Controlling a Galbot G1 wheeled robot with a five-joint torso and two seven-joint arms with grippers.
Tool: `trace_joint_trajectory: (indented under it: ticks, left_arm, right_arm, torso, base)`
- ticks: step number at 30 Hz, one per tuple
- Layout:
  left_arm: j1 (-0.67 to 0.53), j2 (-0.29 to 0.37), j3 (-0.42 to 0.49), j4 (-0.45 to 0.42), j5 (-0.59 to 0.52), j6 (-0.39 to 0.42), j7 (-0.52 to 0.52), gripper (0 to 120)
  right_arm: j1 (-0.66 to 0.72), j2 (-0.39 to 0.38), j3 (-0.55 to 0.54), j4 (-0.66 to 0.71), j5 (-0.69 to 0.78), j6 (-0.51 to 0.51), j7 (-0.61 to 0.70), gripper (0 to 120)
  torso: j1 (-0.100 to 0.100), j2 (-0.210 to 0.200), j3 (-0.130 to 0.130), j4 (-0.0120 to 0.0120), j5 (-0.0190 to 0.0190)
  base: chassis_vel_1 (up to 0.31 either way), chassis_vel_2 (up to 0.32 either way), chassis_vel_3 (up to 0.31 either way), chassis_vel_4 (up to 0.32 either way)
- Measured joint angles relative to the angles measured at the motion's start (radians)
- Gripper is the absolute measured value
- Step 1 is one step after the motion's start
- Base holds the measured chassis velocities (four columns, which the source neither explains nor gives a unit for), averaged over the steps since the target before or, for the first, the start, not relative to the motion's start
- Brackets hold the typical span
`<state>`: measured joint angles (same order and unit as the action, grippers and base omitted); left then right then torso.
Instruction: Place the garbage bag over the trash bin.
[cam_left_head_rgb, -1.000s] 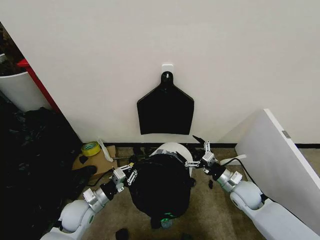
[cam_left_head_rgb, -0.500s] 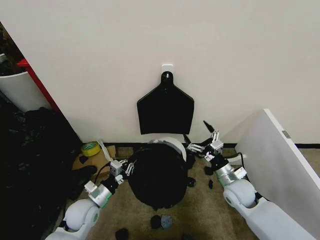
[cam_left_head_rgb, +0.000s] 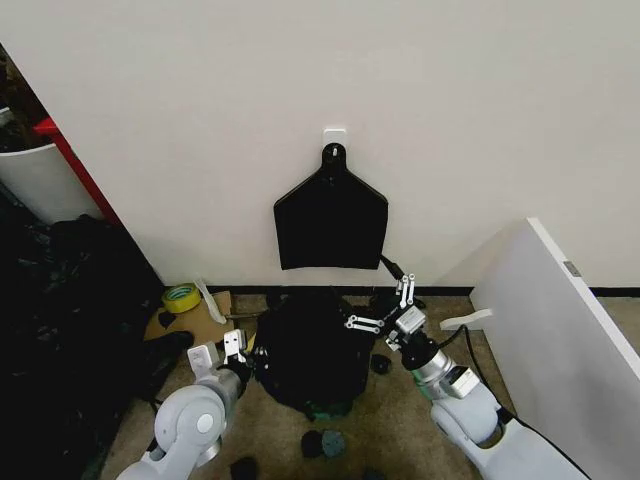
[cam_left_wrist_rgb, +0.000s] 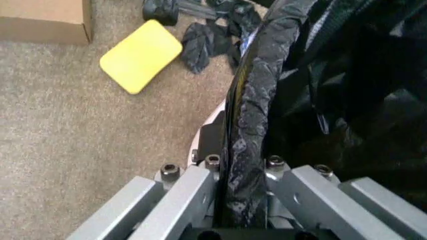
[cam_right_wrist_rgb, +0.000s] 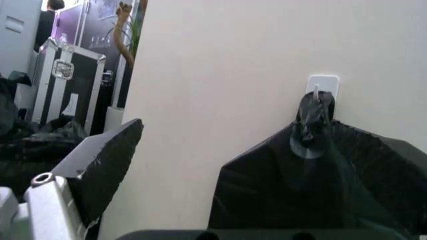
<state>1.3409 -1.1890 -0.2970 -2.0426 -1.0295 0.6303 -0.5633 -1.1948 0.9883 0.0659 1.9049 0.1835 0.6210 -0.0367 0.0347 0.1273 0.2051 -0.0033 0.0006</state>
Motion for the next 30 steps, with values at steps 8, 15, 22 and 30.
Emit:
trace_joint_trajectory:
  ticks: [8, 15, 22, 30]
  left_arm:
    - [-0.002, -0.017, 0.039, 0.029, 0.064, -0.032, 0.024, 14]
    - [0.014, -0.01, 0.04, 0.005, 0.083, -0.04, 0.029, 37]
    - [0.048, 0.016, 0.008, -0.095, 0.085, -0.043, 0.02, 62]
    - [0.099, 0.044, -0.029, -0.211, 0.278, -0.223, 0.063, 91]
  right_arm:
    - [-0.005, 0.01, -0.001, -0.014, -0.006, 0.001, -0.004, 100]
    - [-0.012, 0.004, 0.007, -0.014, -0.006, 0.002, -0.005, 100]
    - [-0.011, 0.005, 0.01, -0.019, -0.002, 0.002, -0.004, 100]
    - [-0.03, 0.012, 0.028, 0.002, 0.009, -0.024, 0.041, 100]
  torso:
    - [0.0, 0.0, 0.0, 0.0, 0.0001]
    - [0.0, 0.0, 0.0, 0.0, 0.0002]
    - [0.0, 0.0, 0.0, 0.0, 0.0001]
    - [0.0, 0.0, 0.0, 0.0, 0.0001]
  base:
    - [0.0, 0.0, 0.0, 0.0]
    - [0.0, 0.0, 0.0, 0.0]
    - [0.0, 0.0, 0.0, 0.0]
    - [0.0, 0.0, 0.0, 0.0]
